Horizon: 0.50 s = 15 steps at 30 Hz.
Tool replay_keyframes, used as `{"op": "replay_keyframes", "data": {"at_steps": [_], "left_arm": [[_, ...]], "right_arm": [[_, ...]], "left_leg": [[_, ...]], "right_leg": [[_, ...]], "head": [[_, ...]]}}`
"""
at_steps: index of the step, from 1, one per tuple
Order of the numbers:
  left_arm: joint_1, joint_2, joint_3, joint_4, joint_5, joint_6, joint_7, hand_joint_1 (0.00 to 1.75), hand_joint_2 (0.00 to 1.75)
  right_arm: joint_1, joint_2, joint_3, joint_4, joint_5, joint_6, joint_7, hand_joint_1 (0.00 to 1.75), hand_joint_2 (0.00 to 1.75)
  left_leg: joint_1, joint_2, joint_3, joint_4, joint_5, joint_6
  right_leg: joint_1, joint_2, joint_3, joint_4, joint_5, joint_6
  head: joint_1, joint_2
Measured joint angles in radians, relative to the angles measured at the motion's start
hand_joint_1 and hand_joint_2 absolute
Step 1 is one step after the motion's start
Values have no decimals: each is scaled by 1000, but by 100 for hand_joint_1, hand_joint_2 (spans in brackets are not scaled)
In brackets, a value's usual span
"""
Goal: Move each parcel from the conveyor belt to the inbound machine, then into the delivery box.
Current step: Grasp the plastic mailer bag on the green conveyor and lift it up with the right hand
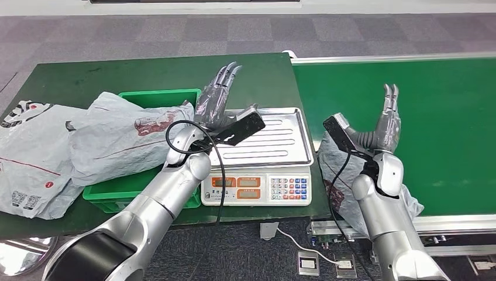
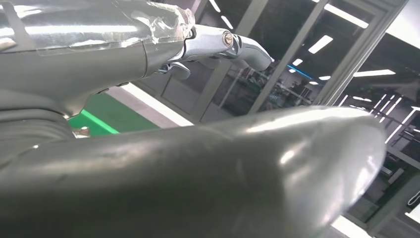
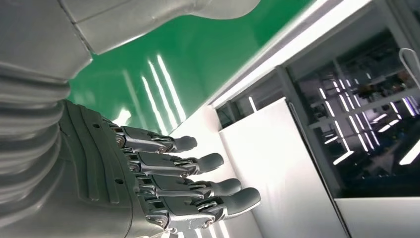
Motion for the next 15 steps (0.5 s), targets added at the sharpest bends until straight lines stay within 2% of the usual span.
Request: {"op": "replay_keyframes", "data": {"at_steps": [4,6,8,11,15], "left_arm": [[1,2,0,0,5,-5,0,0,0],[7,4,0,-2,21,-22,-2,0,0],[23,8,0,-8,38,-35,-8,0,0],[49,24,0,-21,49,-37,-8,0,0],[61,34,0,-37,50,-39,2,0,0]], "right_arm": [[13,-13,0,-1,11,26,23,0,175],[47,-42,0,-9,28,133,105,0,175],[127,-92,-5,-25,35,258,182,0,175],[258,-152,-14,-61,55,350,214,0,175],[348,-184,-14,-131,81,442,249,0,175]], "left_leg": [[0,0,0,0,0,0],[0,-2,2,0,-1,1],[1,-10,3,0,-2,2],[0,-15,2,0,-3,2],[0,-7,2,0,-6,2]], "right_leg": [[0,1,-1,-1,0,0],[0,-2,2,-2,-2,1],[1,-9,7,-3,-5,3],[0,-14,8,-2,-7,3],[0,-7,6,-2,-7,3]], "head": [[0,0],[0,0],[0,0],[0,0],[0,0]]}}
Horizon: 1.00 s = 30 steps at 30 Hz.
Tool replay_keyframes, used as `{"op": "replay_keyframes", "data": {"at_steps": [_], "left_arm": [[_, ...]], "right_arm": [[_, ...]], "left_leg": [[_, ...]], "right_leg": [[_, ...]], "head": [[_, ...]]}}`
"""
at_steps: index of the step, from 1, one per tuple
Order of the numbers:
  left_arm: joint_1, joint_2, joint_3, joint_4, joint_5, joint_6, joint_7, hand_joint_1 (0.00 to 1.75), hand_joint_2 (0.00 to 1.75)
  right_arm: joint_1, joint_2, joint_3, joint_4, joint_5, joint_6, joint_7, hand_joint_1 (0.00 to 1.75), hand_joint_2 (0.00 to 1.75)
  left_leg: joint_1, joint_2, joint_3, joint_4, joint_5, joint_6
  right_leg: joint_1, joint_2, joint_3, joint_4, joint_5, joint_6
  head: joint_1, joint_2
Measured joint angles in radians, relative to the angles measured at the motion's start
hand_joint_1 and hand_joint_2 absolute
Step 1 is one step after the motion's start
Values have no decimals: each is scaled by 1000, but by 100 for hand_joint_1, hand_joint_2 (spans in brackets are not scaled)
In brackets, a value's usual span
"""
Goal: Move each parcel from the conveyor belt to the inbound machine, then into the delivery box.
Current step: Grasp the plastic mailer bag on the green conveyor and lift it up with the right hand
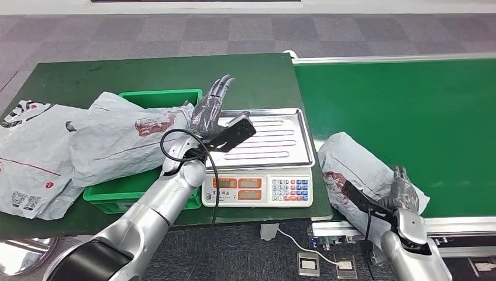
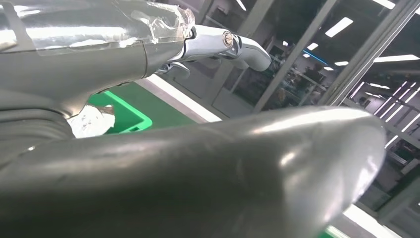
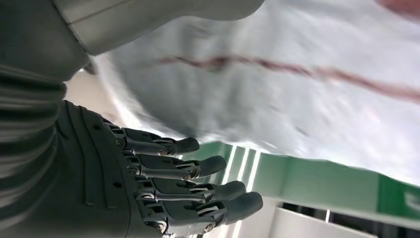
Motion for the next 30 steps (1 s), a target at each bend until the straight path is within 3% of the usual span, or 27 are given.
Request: {"op": "replay_keyframes", "data": {"at_steps": [4,8,14,18,30], "left_arm": [[5,3,0,-10,0,-5,3,0,0],[15,7,0,-27,-4,-23,14,0,0],[36,19,0,-64,-19,-39,22,0,0],[42,23,0,-75,-20,-41,26,0,0],[48,25,0,-96,-31,-51,40,0,0]], "right_arm": [[35,-16,0,-38,16,62,13,0,175],[100,-48,10,-71,27,305,1,0,175],[112,-94,48,-68,-12,353,-40,1,175],[105,-106,64,-62,-25,371,-51,175,175],[18,-130,117,34,-73,394,-88,175,175]], "left_leg": [[0,1,1,0,0,0],[0,-2,1,0,0,0],[0,-1,4,0,-2,1],[0,-1,5,1,-2,1],[0,1,10,1,-3,2]], "right_leg": [[0,1,-1,0,0,0],[0,-2,3,-1,-2,0],[0,0,5,-1,-3,1],[0,0,7,-1,-3,1],[0,1,11,-1,-2,1]], "head": [[0,0],[0,0],[0,0],[0,0],[0,0]]}}
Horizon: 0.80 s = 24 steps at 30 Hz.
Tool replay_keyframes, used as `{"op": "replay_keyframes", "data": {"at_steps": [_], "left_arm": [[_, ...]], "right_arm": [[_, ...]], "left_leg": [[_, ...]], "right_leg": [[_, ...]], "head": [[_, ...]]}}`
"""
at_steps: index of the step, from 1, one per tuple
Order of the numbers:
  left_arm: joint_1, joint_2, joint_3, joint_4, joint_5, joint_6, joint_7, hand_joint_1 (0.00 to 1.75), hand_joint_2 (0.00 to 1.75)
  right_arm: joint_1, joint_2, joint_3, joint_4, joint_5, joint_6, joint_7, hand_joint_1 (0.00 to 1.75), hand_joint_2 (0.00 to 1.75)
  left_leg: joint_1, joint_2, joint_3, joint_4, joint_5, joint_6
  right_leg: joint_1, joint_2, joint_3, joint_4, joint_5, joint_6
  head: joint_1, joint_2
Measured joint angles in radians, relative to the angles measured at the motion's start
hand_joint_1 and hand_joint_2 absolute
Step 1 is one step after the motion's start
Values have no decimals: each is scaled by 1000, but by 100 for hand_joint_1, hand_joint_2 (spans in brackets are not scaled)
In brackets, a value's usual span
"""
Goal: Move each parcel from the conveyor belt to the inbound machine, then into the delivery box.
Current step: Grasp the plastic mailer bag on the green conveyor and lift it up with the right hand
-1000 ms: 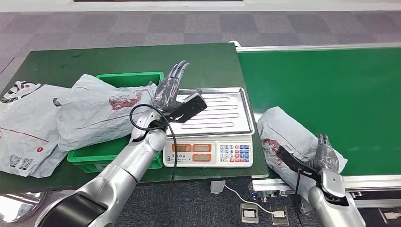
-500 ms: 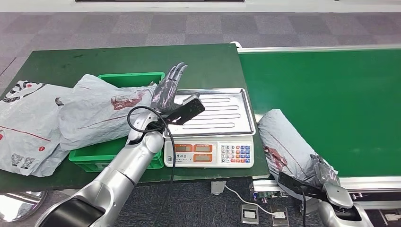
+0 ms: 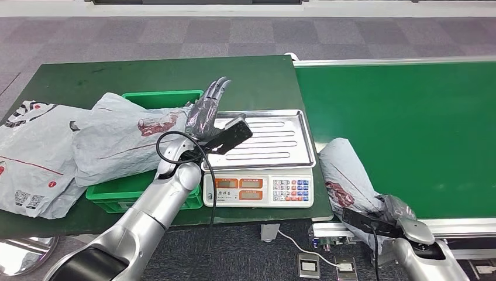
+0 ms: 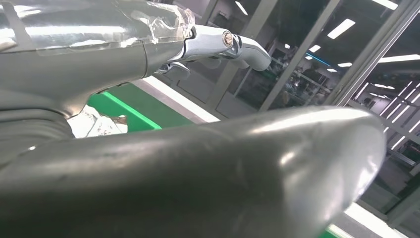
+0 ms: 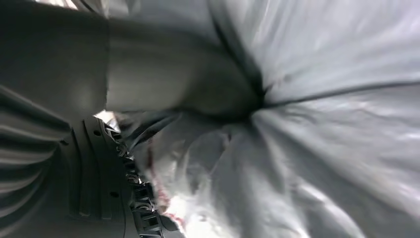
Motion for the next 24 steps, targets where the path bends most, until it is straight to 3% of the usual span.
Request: {"op": "replay_keyframes", "data": {"at_steps": [9,14,18,22,24], "left_arm": [[39,11,0,-43,-18,-2,18,0,0],[57,18,0,-65,-23,-1,7,0,0],[58,12,0,-65,-24,-1,-5,0,0],[51,1,0,-56,-23,1,-21,0,0],[47,-6,0,-51,-23,2,-22,0,0]], "right_arm": [[5,10,5,-21,106,-161,50,175,175],[-22,63,-14,-98,184,-529,14,175,175],[-18,114,-59,-243,183,-641,-12,175,175],[20,150,-128,-375,164,-847,-88,175,175],[28,162,-155,-424,151,-881,-106,175,175]], "left_leg": [[0,-2,-1,0,-1,1],[-1,4,-2,0,-1,1],[0,2,-2,0,-1,0],[0,1,-3,0,-2,-1],[0,2,-3,0,-3,-1]], "right_leg": [[0,-1,0,1,-1,1],[0,4,-4,1,0,0],[0,1,-4,1,-1,0],[0,1,-4,2,-1,-1],[0,2,-5,1,-2,-1]], "head": [[0,0],[0,0],[0,0],[0,0],[0,0]]}}
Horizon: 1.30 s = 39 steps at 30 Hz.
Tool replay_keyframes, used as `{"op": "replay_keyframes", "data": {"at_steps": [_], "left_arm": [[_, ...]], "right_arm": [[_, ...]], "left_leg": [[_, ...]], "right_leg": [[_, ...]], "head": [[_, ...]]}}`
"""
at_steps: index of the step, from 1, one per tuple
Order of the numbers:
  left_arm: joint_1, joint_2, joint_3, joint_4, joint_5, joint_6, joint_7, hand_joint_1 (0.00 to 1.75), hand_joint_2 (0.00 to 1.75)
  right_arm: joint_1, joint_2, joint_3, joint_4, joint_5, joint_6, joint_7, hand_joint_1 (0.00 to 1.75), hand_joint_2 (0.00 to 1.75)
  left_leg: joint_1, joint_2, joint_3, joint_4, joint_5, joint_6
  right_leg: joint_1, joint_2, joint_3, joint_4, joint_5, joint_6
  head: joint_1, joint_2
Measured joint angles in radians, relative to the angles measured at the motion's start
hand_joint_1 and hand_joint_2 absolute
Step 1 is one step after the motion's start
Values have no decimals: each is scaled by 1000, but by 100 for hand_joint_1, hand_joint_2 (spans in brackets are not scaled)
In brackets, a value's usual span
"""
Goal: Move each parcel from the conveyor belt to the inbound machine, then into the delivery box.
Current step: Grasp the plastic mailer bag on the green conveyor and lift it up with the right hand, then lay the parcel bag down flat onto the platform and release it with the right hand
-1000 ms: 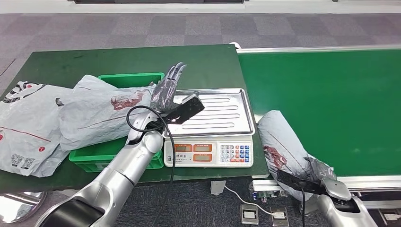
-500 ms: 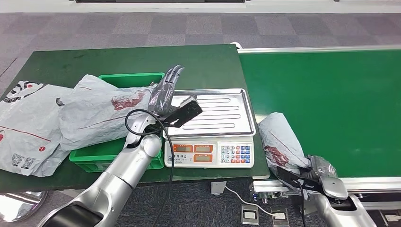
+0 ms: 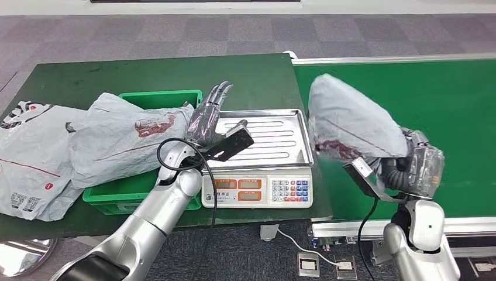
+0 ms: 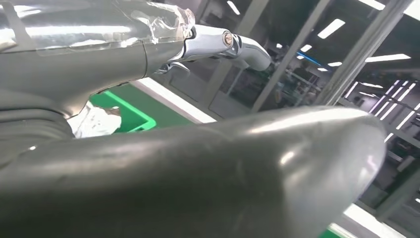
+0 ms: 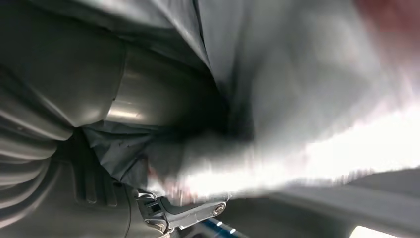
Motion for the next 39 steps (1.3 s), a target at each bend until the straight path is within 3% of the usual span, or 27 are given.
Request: {"op": "replay_keyframes", "data": {"at_steps": [12,18,21,25,30,39], "left_arm": [[-10,-16,0,21,3,3,-5,0,0],[-35,-27,0,47,18,18,-23,0,0],[-46,-33,0,61,25,21,-30,0,0],[-54,-39,0,76,38,30,-34,0,0],[-63,-46,0,88,57,50,-35,0,0],[-66,-46,0,100,59,53,-35,0,0]], "right_arm": [[31,37,-65,-88,-7,-8,-30,175,175],[45,57,-118,-131,-77,-36,-162,175,175],[36,65,-134,-137,-92,-25,-189,175,175],[-38,62,-124,-88,-98,33,-152,175,175],[-196,48,-42,108,-100,73,-107,175,175],[-253,27,24,218,-109,59,-90,175,175]], "left_leg": [[0,1,0,0,0,0],[0,1,0,0,0,0],[0,1,0,0,-1,0],[0,3,0,0,0,0],[0,7,1,0,2,1],[0,4,1,0,1,0]], "right_leg": [[0,1,0,0,0,0],[0,1,0,0,0,0],[0,2,0,0,0,0],[0,3,0,0,1,0],[0,7,0,0,3,0],[0,4,0,0,2,0]], "head": [[0,0],[0,0],[0,0],[0,0],[0,0],[0,0]]}}
